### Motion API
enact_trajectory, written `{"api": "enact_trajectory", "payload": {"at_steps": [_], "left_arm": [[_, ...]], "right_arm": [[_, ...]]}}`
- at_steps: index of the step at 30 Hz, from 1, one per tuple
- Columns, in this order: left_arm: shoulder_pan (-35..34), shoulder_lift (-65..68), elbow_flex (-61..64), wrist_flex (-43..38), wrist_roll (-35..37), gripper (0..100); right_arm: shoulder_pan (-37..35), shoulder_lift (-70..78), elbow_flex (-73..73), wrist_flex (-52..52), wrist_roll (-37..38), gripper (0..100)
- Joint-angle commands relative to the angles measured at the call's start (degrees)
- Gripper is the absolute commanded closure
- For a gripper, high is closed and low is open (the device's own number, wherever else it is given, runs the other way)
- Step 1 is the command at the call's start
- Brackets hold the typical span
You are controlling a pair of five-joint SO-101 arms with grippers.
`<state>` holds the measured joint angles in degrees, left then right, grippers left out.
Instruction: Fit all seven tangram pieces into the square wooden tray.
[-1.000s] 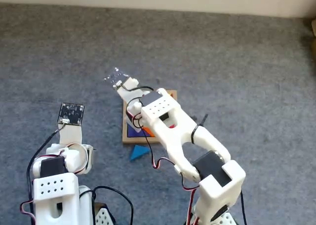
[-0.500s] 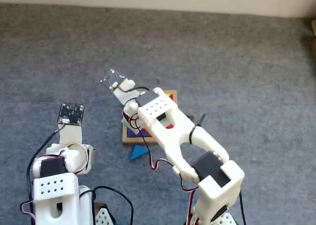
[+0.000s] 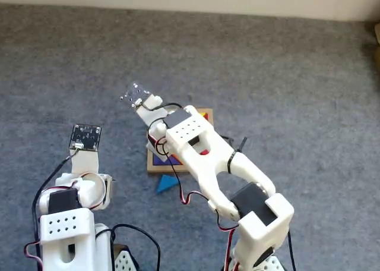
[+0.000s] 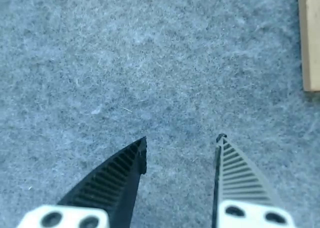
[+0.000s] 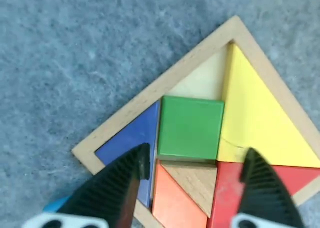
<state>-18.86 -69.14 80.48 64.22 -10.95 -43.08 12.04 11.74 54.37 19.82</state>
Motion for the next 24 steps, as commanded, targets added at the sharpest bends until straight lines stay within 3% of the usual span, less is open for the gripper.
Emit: {"api": "enact_trajectory", "payload": {"at_steps": [1,4,9,16,24], "left_arm": [[-0.57,-0.57,-0.13,-0.79,-0.70,78],[-0.57,-0.57,-0.13,-0.79,-0.70,78],[-0.57,-0.57,-0.13,-0.88,-0.70,78],[-0.57,-0.57,-0.13,-0.88,-0.79,78],[-0.57,-0.57,-0.13,-0.88,-0.79,78]], "right_arm": [[1.63,-1.19,-4.70,0.22,-0.53,88.5],[2.86,-1.19,-6.99,0.31,-1.23,94.7],[3.38,-0.66,-7.69,0.13,-7.03,94.7],[1.98,0.92,-0.75,-10.24,-6.95,95.0],[4.35,2.42,1.63,-8.22,-6.86,95.0]]}}
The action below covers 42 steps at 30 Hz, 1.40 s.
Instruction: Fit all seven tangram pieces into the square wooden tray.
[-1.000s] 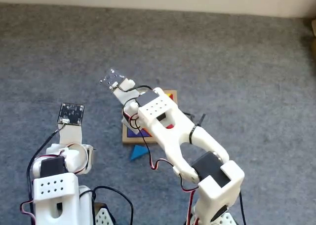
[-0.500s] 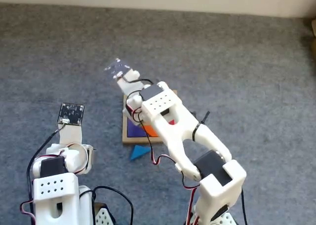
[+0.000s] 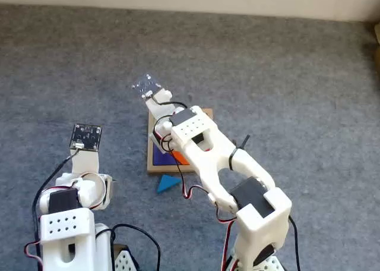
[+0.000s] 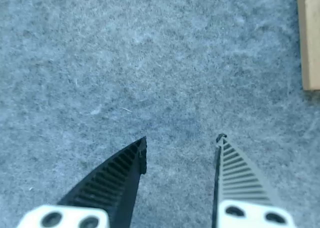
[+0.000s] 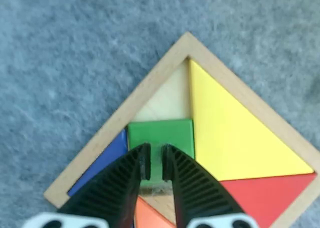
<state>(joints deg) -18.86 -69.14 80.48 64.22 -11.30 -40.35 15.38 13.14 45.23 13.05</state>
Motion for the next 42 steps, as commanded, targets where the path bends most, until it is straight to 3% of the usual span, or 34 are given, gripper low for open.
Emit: {"api": "enact_trajectory", "payload": {"at_steps": [1,7,21,32,42], "left_arm": [[-0.57,-0.57,-0.13,-0.88,-0.44,78],[-0.57,-0.57,-0.13,-0.88,-0.44,78],[-0.75,-0.57,-0.13,-0.88,-0.26,78],[-0.75,-0.57,-0.13,-0.88,-0.26,78],[-0.75,-0.57,-0.13,-0.88,-0.26,78]], "right_arm": [[2.15,-1.19,-0.13,2.95,-0.09,95.0],[2.77,-3.56,-0.31,12.97,-0.09,95.0],[2.77,-17.19,0.31,17.54,-0.09,95.0],[2.42,-17.80,1.71,9.71,-0.62,95.0],[2.42,-17.63,1.80,0.22,-11.69,95.0]]}}
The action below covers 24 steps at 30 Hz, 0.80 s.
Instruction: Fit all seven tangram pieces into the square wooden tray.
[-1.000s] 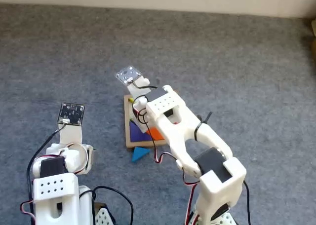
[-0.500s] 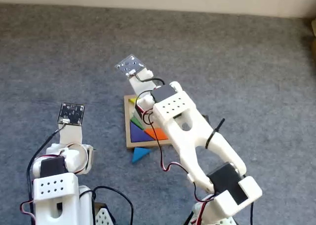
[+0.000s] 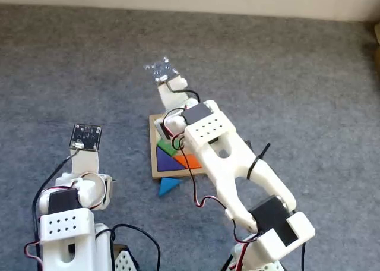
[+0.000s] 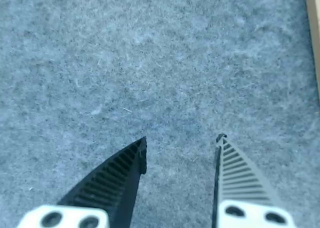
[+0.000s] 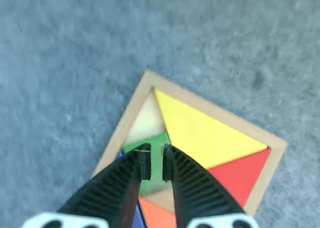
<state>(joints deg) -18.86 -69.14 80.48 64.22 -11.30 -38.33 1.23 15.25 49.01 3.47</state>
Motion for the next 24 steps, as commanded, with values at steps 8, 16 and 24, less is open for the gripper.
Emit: {"api": "enact_trajectory", "payload": {"at_steps": [8,16,24], "left_arm": [[-0.75,-0.57,-0.13,-0.88,-0.26,78],[-0.75,-0.57,-0.13,-0.88,-0.26,78],[-0.75,-0.57,-0.13,-0.88,-0.26,78]], "right_arm": [[-1.63,1.98,2.24,-12.62,-5.01,95.0],[-2.33,9.98,2.68,-14.64,-5.01,95.0],[-1.45,11.38,2.77,-8.92,4.31,95.0]]}}
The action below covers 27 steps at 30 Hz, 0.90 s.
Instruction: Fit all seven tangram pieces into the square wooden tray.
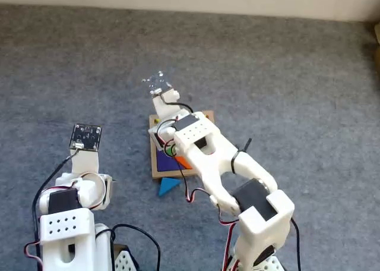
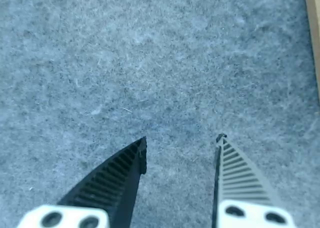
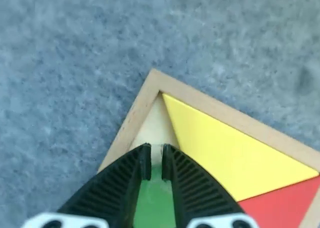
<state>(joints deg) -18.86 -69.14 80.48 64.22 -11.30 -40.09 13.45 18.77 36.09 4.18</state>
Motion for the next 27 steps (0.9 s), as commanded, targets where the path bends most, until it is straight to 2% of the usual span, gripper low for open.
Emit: {"api": "enact_trajectory", "payload": {"at_steps": [1,5,12,17,24,27], "left_arm": [[-0.75,-0.57,-0.13,-0.88,-0.26,78],[-0.75,-0.57,-0.13,-0.88,-0.26,78],[-0.75,-0.57,-0.13,-0.88,-0.26,78],[-0.75,-0.57,-0.13,-0.88,-0.26,78],[-1.01,-0.57,-0.22,-0.88,-0.26,78],[-3.30,-0.57,-0.57,-0.88,-0.18,78]], "right_arm": [[0.66,-0.84,-0.92,6.02,4.22,95.0],[1.19,-0.84,-0.92,11.38,4.66,95.0],[1.45,-2.77,-2.24,11.82,4.66,95.0],[1.54,-11.03,-1.80,12.26,4.66,95.0],[1.36,-24.31,7.16,14.73,4.66,95.0],[1.27,-28.97,11.74,14.73,4.40,95.0]]}}
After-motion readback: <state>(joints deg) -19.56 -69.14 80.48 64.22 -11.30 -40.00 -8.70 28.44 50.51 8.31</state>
